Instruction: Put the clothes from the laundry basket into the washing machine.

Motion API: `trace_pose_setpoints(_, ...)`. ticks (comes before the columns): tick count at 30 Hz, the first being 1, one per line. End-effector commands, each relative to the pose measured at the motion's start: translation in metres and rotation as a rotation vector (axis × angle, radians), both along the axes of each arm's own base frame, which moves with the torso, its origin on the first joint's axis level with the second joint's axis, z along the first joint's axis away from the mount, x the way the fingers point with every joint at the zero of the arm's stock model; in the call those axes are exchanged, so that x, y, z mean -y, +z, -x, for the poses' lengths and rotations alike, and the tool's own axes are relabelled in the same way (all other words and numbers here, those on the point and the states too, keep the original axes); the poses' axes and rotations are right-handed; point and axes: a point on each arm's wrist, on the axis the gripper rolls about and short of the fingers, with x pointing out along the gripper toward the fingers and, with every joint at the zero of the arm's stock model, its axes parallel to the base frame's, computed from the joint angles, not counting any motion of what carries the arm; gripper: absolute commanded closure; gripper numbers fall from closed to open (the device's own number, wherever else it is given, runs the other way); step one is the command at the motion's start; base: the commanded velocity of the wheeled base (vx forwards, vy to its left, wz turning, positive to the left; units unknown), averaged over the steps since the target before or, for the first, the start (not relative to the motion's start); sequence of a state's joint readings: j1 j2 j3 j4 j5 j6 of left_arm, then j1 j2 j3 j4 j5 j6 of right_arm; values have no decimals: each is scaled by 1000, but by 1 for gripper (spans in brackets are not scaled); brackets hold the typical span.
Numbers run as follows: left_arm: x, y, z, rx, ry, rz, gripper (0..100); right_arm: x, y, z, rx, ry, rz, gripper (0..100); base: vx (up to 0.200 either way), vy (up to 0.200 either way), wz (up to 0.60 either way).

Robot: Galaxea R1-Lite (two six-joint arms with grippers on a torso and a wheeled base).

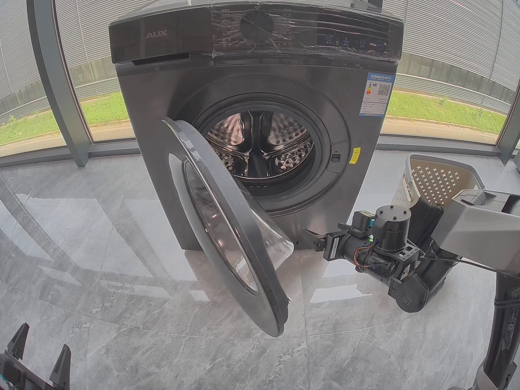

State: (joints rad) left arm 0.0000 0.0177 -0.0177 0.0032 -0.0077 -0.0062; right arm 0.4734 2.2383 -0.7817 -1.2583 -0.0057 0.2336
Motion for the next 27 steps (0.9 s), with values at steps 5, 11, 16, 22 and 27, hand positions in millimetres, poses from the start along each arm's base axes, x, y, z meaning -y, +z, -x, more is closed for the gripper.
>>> trace_pose_setpoints(5, 0, -5, 0, 2, 0, 0, 0, -23, -17, 0, -14, 49, 12, 0, 0, 0, 0)
trace_pose_setpoints(11, 0, -5, 0, 2, 0, 1, 0, -44, -20, 18, -24, 121, 19, 0, 0, 0, 0)
trace_pose_setpoints(16, 0, -5, 0, 2, 0, 1, 0, -69, -18, 35, 2, 202, 2, 0, 0, 0, 0)
trace_pose_setpoints(22, 0, -5, 0, 2, 0, 1, 0, -75, -17, 37, 12, 229, -7, 0, 0, 0, 0)
trace_pose_setpoints(27, 0, -5, 0, 2, 0, 1, 0, -79, -13, 34, 34, 329, -42, 0, 0, 0, 0)
